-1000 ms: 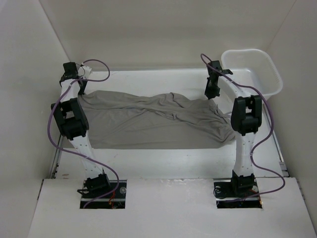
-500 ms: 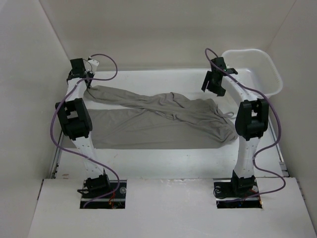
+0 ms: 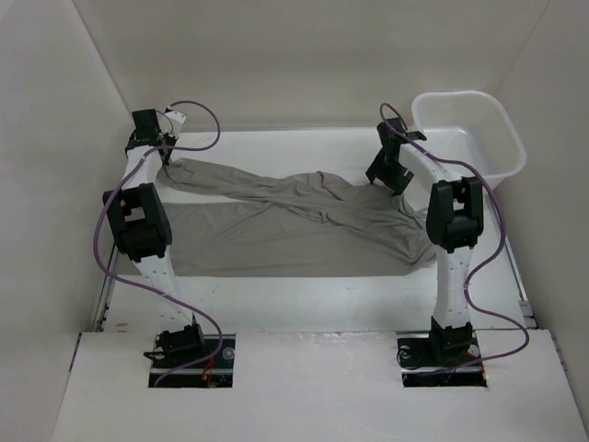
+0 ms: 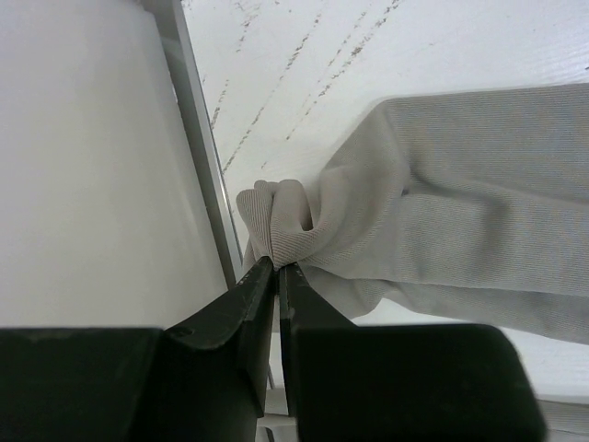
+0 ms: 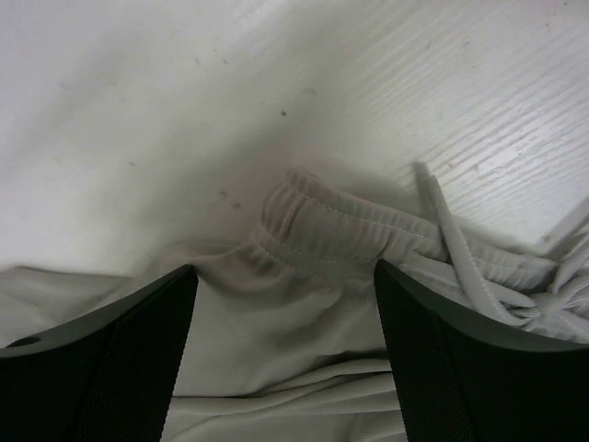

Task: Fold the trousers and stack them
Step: Fold the trousers

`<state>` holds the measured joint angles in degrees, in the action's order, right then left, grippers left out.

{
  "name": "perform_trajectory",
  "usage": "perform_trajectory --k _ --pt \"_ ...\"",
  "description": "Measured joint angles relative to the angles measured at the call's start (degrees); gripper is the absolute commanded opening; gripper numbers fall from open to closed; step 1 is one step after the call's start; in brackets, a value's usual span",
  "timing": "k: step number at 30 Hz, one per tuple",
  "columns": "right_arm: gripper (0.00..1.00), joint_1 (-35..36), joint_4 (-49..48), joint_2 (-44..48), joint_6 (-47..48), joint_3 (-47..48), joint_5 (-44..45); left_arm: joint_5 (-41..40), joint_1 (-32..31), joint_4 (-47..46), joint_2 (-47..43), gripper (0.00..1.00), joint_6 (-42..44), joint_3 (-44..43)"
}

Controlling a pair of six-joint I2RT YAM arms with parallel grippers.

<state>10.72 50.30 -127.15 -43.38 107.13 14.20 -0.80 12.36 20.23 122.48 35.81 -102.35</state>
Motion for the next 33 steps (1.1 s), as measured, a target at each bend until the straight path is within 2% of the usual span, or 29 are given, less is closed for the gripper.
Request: perform_trajectory --k 3,4,6,7,8,14,18,23,28,33 --pt "0.62 0.0 2.7 -1.9 -5.7 4.3 0.0 0.0 0.4 -0.4 0.0 0.06 0.0 0.0" --pt "0.51 0.0 3.3 -2.1 -7.6 4.7 -0.1 0.0 0.5 -0.4 0.0 0.06 -0.1 0.0" --pt "0.19 0.0 4.4 -2.1 -10.4 5.1 -0.1 0.2 0.7 -0.6 0.0 0.06 -0.2 0.0" --pt "0.07 0.0 4.8 -2.1 -11.9 5.2 -0.1 0.3 1.0 -0.7 0.0 0.06 -0.2 0.0" --pt "0.0 0.0 4.9 -2.1 -13.1 5.2 -0.2 0.5 1.2 -0.7 0.0 0.06 -0.2 0.0" --pt "0.0 0.0 4.3 -1.2 -20.2 3.1 -2.1 1.1 3.9 -0.8 -0.2 0.06 -0.6 0.0" --pt "0.0 -0.4 4.8 -1.2 -20.9 4.5 -1.7 1.2 5.2 -1.4 -0.9 0.06 -0.7 0.6" --pt "0.0 -0.4 3.6 1.0 -17.7 6.5 6.4 1.0 5.2 -4.5 -1.1 0.05 -0.7 0.6" --pt "0.0 -1.0 -3.7 10.9 -15.8 -1.6 14.2 -0.2 4.6 -6.8 0.5 0.06 -1.6 -4.0" --pt "0.0 -2.6 -6.7 15.5 -17.2 -5.1 16.3 -1.2 4.5 -10.1 1.9 0.06 -1.6 -6.5"
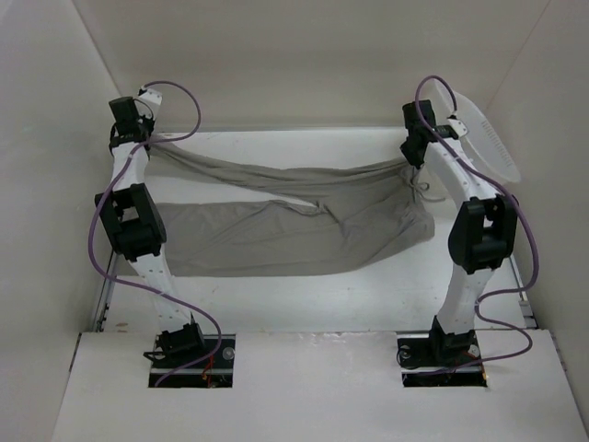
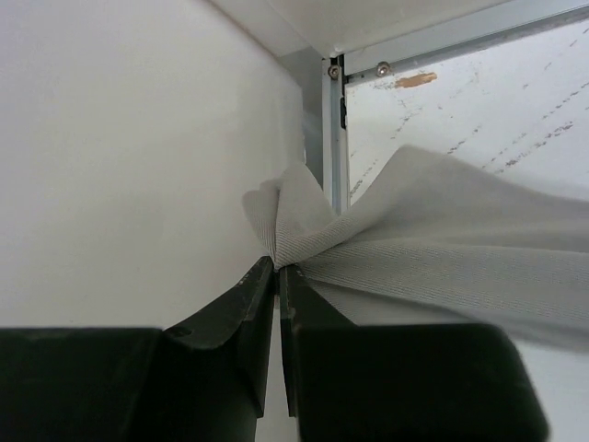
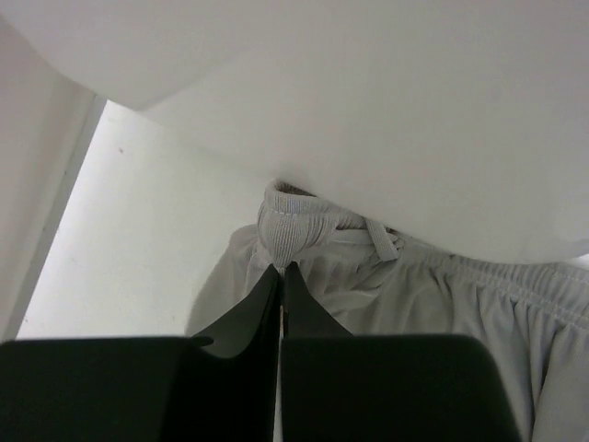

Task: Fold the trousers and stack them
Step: Fold the trousers

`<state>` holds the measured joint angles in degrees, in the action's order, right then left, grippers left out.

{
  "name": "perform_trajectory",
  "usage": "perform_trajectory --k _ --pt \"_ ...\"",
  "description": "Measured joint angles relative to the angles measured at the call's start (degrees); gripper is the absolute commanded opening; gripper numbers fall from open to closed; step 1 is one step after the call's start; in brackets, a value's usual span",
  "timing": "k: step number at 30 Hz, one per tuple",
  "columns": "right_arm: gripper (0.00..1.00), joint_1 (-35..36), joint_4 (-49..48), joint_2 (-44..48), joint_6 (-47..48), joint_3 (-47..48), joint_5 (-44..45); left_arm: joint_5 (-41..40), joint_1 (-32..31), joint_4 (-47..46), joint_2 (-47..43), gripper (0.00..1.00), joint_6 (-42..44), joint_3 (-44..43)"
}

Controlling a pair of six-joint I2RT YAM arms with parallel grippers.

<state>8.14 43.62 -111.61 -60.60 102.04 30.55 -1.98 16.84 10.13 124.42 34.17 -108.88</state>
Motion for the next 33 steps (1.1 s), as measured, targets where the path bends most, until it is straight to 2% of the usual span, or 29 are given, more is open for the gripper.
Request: perform_trajectory --k 7,21,26,33 --pt "0.0 -0.6 -0.2 -2.7 -1.3 -1.9 -1.7 -1.0 -0.2 -0.7 0.7 0.07 1.1 1.8" --pt "0.0 1.9 -0.9 -8.2 4.2 -0.7 -5.1 -1.7 -0.4 -0.5 0.7 0.08 2.5 4.7" --pt "0.0 2.3 -3.4 -9.0 5.1 -0.8 -12.4 -1.9 -0.4 -0.4 0.7 0.08 2.7 6.3" --pt "0.0 1.5 -15.0 -9.0 5.0 -7.7 -25.8 -1.9 -0.4 -0.5 0.7 0.09 3.1 6.9"
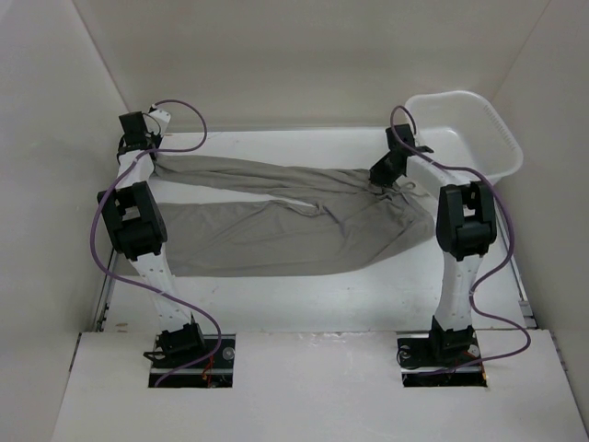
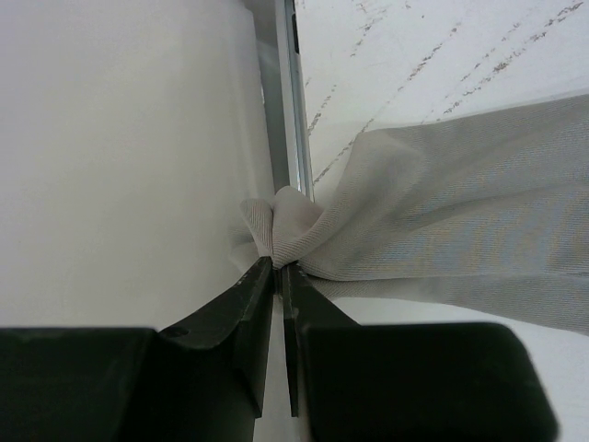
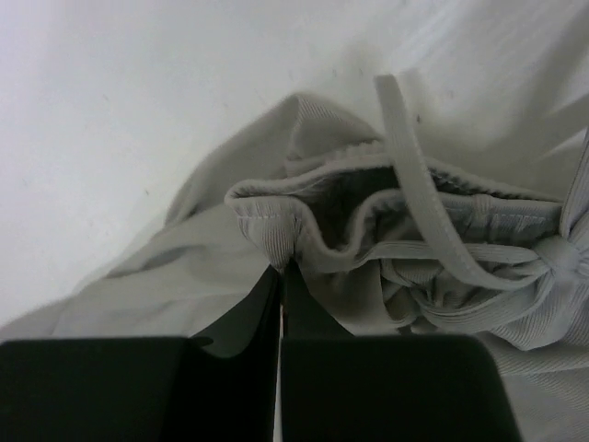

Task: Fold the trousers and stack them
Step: Fold the trousers

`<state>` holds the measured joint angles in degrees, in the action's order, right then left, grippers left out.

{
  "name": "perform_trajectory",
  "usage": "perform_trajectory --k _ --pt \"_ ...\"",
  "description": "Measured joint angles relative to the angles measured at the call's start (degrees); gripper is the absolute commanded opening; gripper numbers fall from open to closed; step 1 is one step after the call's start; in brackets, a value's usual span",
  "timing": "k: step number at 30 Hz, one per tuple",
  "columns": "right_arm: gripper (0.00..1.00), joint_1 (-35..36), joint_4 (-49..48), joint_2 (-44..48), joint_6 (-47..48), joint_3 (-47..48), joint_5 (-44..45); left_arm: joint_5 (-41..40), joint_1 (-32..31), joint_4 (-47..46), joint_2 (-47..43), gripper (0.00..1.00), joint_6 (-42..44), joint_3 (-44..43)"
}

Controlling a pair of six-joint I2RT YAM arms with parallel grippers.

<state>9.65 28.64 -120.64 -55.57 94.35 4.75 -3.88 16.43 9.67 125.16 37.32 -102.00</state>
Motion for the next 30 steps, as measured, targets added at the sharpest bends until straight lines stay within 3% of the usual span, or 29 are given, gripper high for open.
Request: perform_trajectory --k 9,19,23,28,29,30 --pt "0.0 -3.5 -5.5 0.0 -0.7 -0.9 -12.7 0.0 -0.5 0.0 0.0 0.09 0.5 0.0" --pt "0.0 -3.9 -18.4 -2.2 -4.3 2.3 -24.6 -0.2 -1.2 0.4 0.0 0.09 1.0 0.0" --pt "0.0 -3.9 -17.0 -1.4 -3.8 -1.4 -22.1 -0.8 -1.2 0.4 0.0 0.09 1.1 0.0" --pt "0.0 -2.8 -7.3 -1.1 1.2 -1.3 -11.2 -2.7 -0.7 0.5 0.0 0.09 1.2 -0.1" --pt "0.02 -2.3 -5.6 -1.0 1.9 -1.0 -8.1 -3.2 -0.5 0.5 0.0 0.09 1.3 -0.2" --pt "0.1 -1.6 -4.2 -0.7 2.3 -0.7 -5.2 -3.6 -0.3 0.4 0.0 0.09 1.3 -0.2"
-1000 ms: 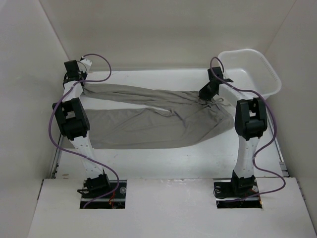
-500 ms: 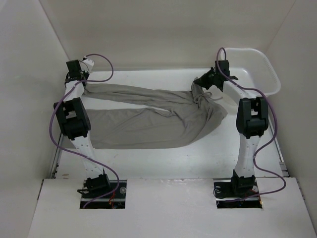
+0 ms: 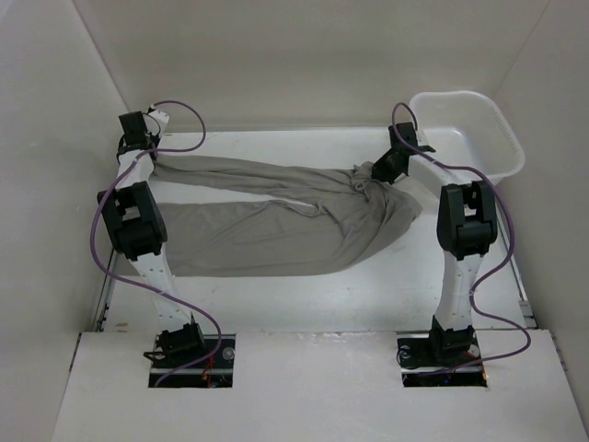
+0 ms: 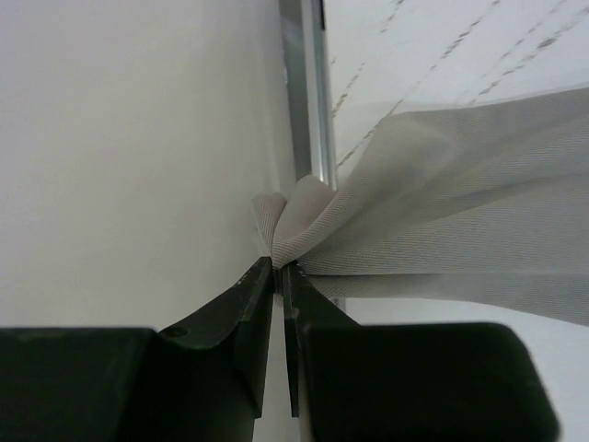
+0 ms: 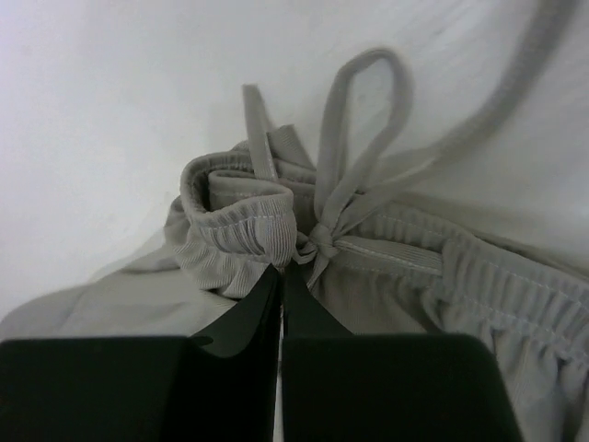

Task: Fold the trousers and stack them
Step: Fold the trousers

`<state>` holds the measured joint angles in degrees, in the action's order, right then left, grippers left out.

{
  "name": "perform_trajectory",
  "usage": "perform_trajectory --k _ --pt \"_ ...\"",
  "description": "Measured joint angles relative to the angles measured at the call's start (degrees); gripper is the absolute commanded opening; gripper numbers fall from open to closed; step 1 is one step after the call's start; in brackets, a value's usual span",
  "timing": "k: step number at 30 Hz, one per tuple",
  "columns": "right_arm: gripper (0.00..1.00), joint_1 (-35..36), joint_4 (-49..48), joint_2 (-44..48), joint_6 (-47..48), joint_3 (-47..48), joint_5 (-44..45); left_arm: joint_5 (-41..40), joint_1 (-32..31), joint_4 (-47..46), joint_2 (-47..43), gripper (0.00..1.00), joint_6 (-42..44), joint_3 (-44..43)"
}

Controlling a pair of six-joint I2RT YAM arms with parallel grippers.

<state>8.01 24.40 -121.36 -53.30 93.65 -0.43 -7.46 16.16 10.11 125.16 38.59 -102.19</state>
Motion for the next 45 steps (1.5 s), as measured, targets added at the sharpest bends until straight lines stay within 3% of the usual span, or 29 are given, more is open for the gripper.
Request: perform_trajectory --k 4,11,17,22,26,35,42,45 --pt "0.54 1.5 4.0 1.7 1.3 1.6 9.6 -1.6 0.8 0.0 0.0 0.09 0.0 -0.3" --pt "0.84 2.4 2.0 2.3 8.6 4.9 10.6 -2.7 1.1 0.0 0.0 0.09 0.1 -0.6" --pt "0.79 5.6 1.5 5.0 11.9 2.3 9.7 -2.8 0.9 0.0 0.0 0.09 0.1 -0.8" --pt "0.79 1.4 -8.5 7.0 7.1 -8.6 -4.3 -2.8 1.0 0.0 0.0 0.09 0.1 -0.8" --pt "0.77 -1.3 -17.4 9.6 5.2 -13.6 -10.1 -2.8 1.0 0.0 0.0 0.09 0.2 -0.8" --pt "0.73 0.2 -13.8 10.5 6.6 -4.5 -6.7 -2.8 0.9 0.0 0.0 0.09 0.4 -0.8" --pt "0.75 -0.4 -10.9 10.6 12.5 -3.0 -5.7 -2.9 0.6 0.0 0.0 0.09 0.6 -0.8" --pt "0.68 1.9 -10.0 12.0 15.0 -4.6 -2.7 -2.9 0.6 0.0 0.0 0.09 0.6 -0.8"
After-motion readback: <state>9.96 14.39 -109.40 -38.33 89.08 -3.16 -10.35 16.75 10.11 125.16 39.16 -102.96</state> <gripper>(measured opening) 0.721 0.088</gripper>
